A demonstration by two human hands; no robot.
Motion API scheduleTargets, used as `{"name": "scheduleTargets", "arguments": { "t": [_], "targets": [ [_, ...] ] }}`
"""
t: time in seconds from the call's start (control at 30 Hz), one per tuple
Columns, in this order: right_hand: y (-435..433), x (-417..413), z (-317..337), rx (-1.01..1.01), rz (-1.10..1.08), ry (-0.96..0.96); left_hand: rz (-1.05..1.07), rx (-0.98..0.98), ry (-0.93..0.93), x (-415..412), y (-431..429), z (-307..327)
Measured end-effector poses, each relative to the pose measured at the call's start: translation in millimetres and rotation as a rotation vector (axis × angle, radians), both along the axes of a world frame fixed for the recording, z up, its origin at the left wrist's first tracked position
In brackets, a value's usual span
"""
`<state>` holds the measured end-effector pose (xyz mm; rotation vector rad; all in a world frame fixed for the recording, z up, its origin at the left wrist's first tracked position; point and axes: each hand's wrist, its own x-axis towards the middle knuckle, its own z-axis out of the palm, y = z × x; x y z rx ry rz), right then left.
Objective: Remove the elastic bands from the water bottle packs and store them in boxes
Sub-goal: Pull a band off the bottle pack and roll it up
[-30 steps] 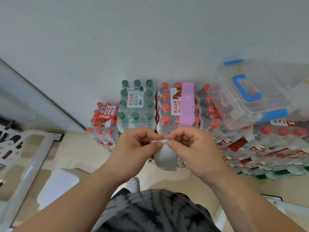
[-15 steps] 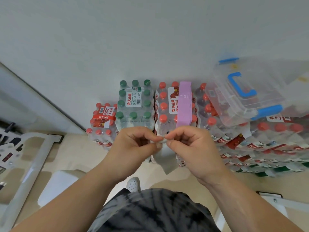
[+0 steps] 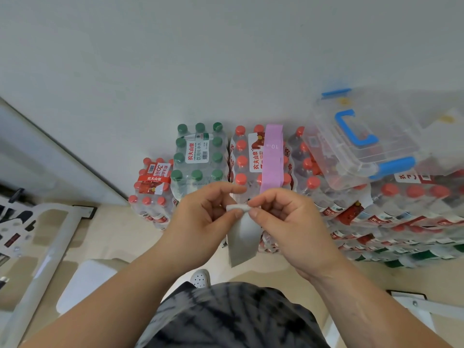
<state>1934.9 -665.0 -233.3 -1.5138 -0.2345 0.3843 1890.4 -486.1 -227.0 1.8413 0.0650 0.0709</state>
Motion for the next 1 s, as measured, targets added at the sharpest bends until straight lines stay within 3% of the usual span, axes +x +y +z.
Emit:
{"name": "scheduleTargets", "arguments": {
  "t": [0.17,0.23,0.5,0.77,1.0],
  "targets": [
    [3,0,1,0.052,-0.042,0.013,0.01,0.349,-0.204,4,0,7],
    [3,2,5,0.048,-0.042,0.004,0.015,0.387,-0.244,6,0,10],
    [-2,7,8,0.035,-0.059,-0.037,0.066,-0.125,0.051,13,-5,17],
    [-7,7,7,0.121,-0.067,-0.031,0.069,-0.216,0.078,16,-9,22],
    [-11,10,4,0.032,-0.108,-0.121,0.045,-0.282,0.106,16,-13,24]
  ]
}}
